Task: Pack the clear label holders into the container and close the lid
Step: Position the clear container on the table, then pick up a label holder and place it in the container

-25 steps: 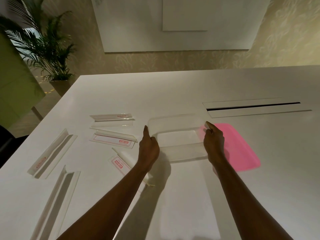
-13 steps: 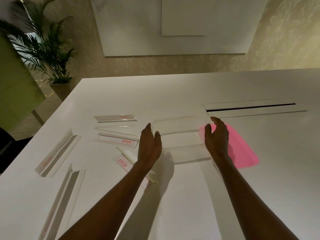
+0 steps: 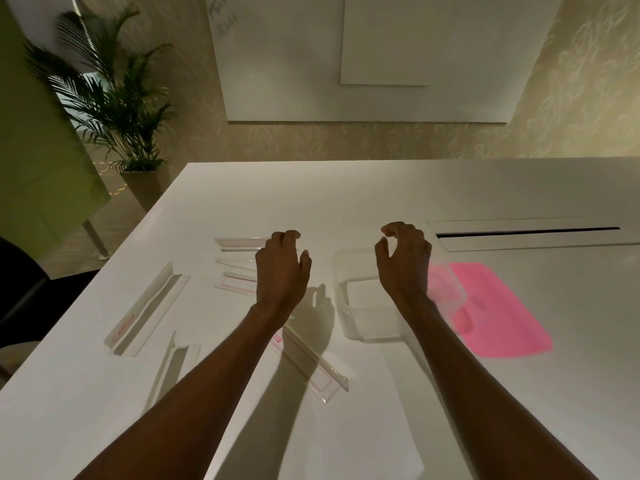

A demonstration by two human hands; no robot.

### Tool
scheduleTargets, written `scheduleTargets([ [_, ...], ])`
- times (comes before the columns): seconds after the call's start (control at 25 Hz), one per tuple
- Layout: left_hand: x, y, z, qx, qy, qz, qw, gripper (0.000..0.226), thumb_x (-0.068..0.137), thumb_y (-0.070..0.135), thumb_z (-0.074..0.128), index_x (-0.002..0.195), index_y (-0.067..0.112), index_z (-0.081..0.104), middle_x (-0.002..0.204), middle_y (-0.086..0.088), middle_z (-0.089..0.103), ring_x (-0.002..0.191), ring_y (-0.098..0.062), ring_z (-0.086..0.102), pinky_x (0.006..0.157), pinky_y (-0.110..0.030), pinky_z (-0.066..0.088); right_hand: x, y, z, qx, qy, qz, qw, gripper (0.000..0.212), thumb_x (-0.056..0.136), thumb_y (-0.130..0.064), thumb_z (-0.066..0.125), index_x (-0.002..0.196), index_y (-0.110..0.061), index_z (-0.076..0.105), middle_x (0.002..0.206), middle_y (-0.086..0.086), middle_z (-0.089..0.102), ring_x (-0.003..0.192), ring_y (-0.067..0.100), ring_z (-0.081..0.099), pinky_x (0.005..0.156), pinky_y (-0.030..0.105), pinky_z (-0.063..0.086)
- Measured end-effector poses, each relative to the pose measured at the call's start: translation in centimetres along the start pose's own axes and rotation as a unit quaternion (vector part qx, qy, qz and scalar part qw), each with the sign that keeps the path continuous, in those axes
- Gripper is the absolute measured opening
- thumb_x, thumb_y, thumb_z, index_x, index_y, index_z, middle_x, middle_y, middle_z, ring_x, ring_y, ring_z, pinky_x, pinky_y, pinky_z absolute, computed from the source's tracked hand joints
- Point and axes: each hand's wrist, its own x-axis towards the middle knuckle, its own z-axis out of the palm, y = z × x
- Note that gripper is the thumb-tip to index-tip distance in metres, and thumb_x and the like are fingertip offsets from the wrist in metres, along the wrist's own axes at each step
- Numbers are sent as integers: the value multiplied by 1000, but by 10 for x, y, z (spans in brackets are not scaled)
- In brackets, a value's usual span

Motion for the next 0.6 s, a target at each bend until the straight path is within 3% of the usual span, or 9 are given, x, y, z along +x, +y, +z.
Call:
scheduleTargets([
  [0.28, 39, -71, -25, 80, -5, -13, 997, 34, 97, 20, 63, 129, 11, 61, 125, -11, 62, 113, -32, 60, 100, -48, 43, 25, -63, 67, -41, -100, -87, 990, 16, 94, -13, 59, 108, -12, 68, 103, 3, 71, 102, 25, 63, 103, 40, 42],
  [0.6, 107, -149, -29, 152, -89, -21, 984, 37, 96, 26, 66, 129, 11, 61, 130, -12, 61, 121, -33, 56, 101, -45, 40, 47, -105, 163, -111, -277, -105, 948, 26, 99, -20, 54, 121, -12, 65, 118, 5, 68, 116, 26, 59, 106, 41, 39],
])
